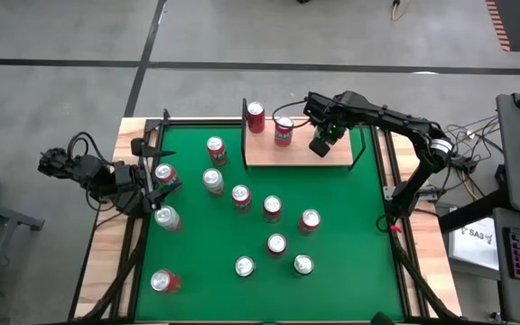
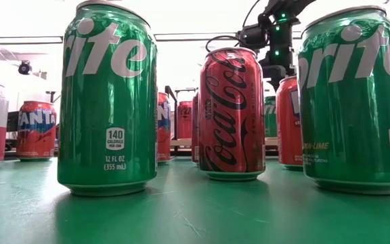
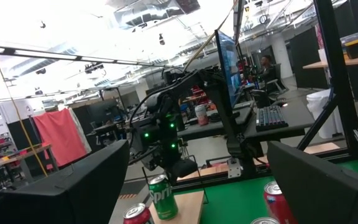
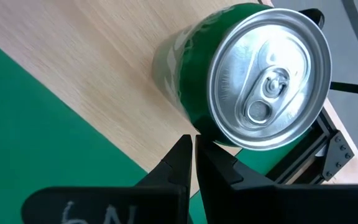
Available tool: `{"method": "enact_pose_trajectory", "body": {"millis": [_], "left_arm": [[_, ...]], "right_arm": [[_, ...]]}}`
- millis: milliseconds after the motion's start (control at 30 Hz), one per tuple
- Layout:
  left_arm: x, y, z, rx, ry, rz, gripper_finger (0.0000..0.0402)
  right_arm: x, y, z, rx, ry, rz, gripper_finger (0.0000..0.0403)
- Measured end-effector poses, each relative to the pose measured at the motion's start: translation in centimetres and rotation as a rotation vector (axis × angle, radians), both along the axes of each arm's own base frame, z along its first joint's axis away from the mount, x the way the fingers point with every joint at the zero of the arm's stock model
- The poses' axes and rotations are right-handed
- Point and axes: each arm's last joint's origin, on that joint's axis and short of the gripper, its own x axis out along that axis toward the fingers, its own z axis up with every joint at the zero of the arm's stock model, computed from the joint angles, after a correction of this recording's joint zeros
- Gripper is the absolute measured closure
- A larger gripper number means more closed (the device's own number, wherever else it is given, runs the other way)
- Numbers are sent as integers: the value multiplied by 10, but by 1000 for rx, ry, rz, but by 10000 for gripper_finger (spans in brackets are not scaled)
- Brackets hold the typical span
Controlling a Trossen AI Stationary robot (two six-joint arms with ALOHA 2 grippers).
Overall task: Place canned beverage on shelf
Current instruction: Put the green soda can on the shelf
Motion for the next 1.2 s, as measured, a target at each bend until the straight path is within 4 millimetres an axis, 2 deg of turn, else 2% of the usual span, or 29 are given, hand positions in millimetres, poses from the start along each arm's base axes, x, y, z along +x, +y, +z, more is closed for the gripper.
{"method": "enact_pose_trajectory", "body": {"millis": [1200], "left_arm": [[0, 0, 0, 3, 1, 1, 36]], "right_arm": [[-4, -21, 1, -63, -66, -10, 390]]}}
